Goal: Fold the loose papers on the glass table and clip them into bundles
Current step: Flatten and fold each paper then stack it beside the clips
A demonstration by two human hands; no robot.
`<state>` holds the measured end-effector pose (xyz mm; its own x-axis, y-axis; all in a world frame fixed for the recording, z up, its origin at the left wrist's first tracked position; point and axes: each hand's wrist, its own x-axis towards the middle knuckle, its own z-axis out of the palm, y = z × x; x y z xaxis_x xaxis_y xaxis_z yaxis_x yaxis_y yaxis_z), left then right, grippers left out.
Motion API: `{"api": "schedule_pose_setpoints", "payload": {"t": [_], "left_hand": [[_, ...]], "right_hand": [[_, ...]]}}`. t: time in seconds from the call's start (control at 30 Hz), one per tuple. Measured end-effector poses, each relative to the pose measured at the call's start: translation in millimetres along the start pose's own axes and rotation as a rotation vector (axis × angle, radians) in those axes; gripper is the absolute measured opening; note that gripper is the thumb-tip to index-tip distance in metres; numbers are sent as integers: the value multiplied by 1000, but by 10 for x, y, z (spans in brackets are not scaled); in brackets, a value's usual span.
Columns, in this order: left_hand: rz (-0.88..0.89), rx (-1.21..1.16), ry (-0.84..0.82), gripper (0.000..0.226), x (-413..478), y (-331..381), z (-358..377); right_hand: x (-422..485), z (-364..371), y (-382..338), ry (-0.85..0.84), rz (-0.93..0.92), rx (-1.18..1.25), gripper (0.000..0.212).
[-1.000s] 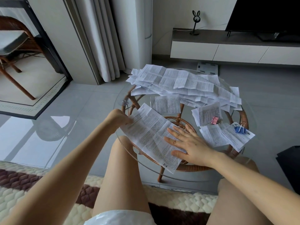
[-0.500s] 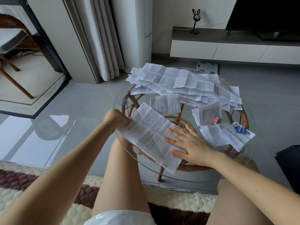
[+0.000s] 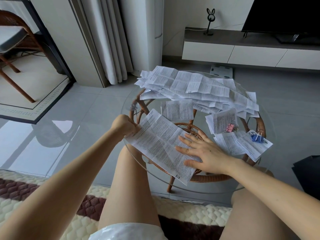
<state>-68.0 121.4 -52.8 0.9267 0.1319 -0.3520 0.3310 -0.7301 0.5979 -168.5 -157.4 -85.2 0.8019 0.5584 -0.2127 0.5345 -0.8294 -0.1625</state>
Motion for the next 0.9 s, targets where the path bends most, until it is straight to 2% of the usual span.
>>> {"api": "schedule_pose_setpoints", "payload": {"t": [0.1, 0.17, 0.2, 0.27, 0.33, 0.37, 0.4, 0.47, 0.53, 0.63, 0.67, 0.77, 0.9], "left_hand": [[97, 146, 51, 13, -57, -19, 20], [217, 308, 178, 18, -109, -77, 56], [318, 388, 273, 23, -143, -104, 97], [656, 432, 394, 27, -243, -122, 251], [1033, 364, 300, 27, -438, -73, 469], [1159, 341, 205, 25, -566, -37, 606], [1213, 318, 115, 23, -701, -11, 739], [1160, 231, 53, 22, -884, 8, 938], [1030, 210, 91, 33, -946, -51, 1056], [835, 417, 72, 87, -956, -102, 1041], [790, 504, 36, 96, -959, -118, 1023], [736, 640, -40, 98, -978, -116, 990], [677, 752, -180, 122, -1001, -45, 910]], "right_hand": [[5, 12, -5, 3, -2, 14, 75], [10, 18, -7, 7, -6, 21, 73], [13, 17, -7, 11, -10, 23, 72], [7, 26, -4, 12, -14, 17, 70], [7, 34, 6, 21, -26, 12, 72], [9, 43, 12, 21, -29, 7, 75], [10, 53, 20, 27, -32, -6, 79], [19, 83, 17, 77, -39, -24, 81], [7, 112, 2, 106, -28, -25, 77], [-23, 159, -19, 109, 2, -63, 83], [-32, 164, -21, 117, 9, -64, 85], [-85, 138, 11, 93, 26, -49, 87], [-146, 12, 58, 24, 23, -16, 83]]}}
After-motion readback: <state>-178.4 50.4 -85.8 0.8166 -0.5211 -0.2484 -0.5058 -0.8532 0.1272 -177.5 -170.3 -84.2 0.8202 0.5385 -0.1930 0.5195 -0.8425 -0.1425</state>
